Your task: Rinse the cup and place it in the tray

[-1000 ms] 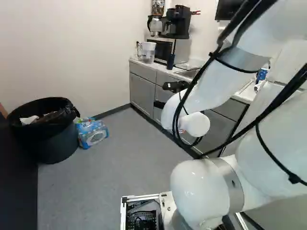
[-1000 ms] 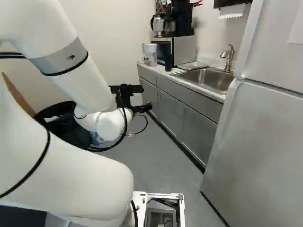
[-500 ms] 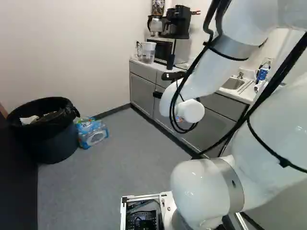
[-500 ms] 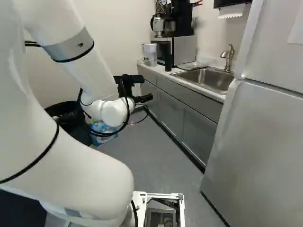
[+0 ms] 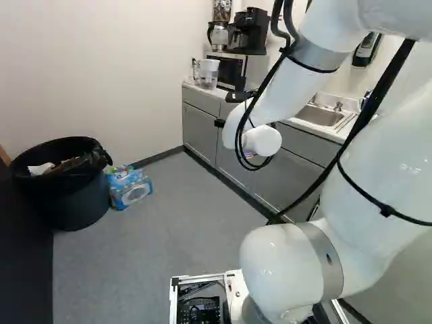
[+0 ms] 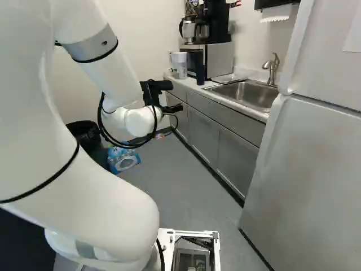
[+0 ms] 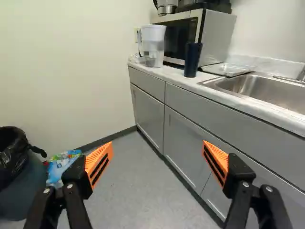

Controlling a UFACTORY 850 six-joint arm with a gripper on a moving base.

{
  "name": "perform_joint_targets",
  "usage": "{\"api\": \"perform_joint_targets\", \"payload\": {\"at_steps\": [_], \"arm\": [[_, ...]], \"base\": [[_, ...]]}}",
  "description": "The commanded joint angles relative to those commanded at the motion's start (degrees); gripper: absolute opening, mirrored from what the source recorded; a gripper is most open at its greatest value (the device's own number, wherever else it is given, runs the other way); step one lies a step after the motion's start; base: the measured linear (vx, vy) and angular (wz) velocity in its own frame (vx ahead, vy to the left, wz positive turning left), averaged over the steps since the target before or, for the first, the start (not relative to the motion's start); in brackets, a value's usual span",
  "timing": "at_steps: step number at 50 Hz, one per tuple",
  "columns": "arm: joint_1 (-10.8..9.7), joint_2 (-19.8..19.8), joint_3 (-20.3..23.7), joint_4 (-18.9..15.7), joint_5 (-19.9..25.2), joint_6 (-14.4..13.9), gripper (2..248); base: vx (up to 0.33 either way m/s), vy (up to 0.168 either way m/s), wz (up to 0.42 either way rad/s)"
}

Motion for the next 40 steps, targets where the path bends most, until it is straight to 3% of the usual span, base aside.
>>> {"api": "perform_joint_targets", "payload": {"at_steps": [16, 40], "arm": [[-1.35, 0.19, -2.02, 0.00, -2.05, 0.00, 247], [-5.13, -0.94, -6.34, 0.00, -5.27, 0.00, 247]], "base": [[0.000, 0.000, 0.000], [0.000, 0.000, 0.000]]}}
